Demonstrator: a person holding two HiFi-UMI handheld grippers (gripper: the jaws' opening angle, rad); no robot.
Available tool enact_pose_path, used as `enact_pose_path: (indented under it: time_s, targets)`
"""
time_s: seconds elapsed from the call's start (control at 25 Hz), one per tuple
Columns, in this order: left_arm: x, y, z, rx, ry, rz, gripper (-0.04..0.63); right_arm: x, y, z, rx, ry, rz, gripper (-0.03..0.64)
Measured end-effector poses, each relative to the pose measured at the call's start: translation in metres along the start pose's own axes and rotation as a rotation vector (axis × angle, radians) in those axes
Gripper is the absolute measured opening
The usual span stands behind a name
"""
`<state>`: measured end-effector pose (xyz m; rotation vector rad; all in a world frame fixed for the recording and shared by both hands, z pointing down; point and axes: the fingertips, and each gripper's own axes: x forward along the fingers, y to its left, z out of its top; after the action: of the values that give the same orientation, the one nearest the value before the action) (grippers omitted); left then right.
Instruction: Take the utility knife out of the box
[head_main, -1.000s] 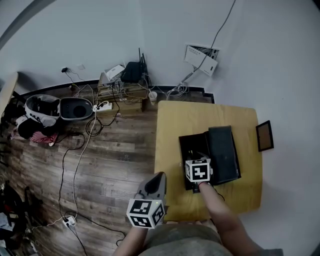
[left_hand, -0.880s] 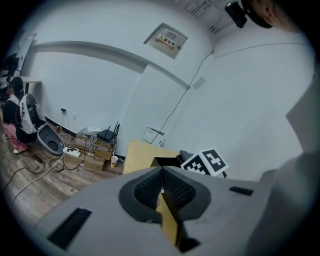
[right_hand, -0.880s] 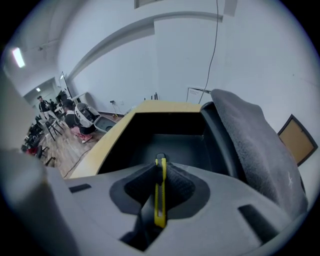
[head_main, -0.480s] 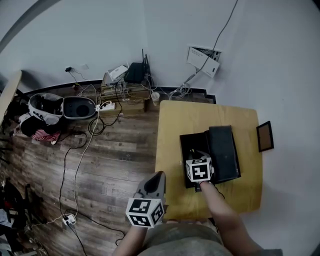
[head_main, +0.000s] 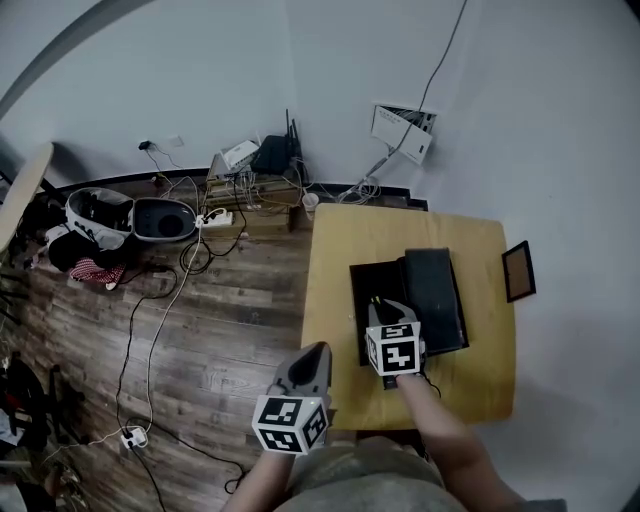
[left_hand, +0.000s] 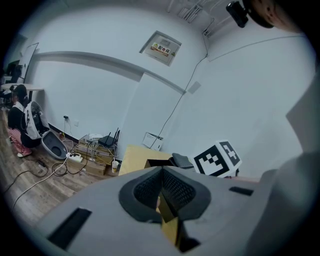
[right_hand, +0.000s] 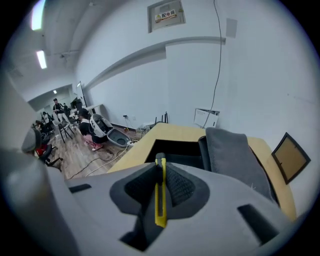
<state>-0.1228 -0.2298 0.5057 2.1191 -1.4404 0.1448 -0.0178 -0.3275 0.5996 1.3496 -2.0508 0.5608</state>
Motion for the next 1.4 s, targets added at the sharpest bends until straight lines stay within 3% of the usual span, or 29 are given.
enact_pose_path:
  time_s: [0.64,1.4]
  targets:
    - [-0.061,-0.071,-0.025,0.022,-0.074,0.037,0.003,-0.147,0.026,0.011,-0.025,-0.266,0.126,0.051]
    - [-0.139,-0.163,-0.080,0.059,-0.125,0.041,0.005,-0.294,0.019,-0.061,-0.039,-0.417,0.169,0.051]
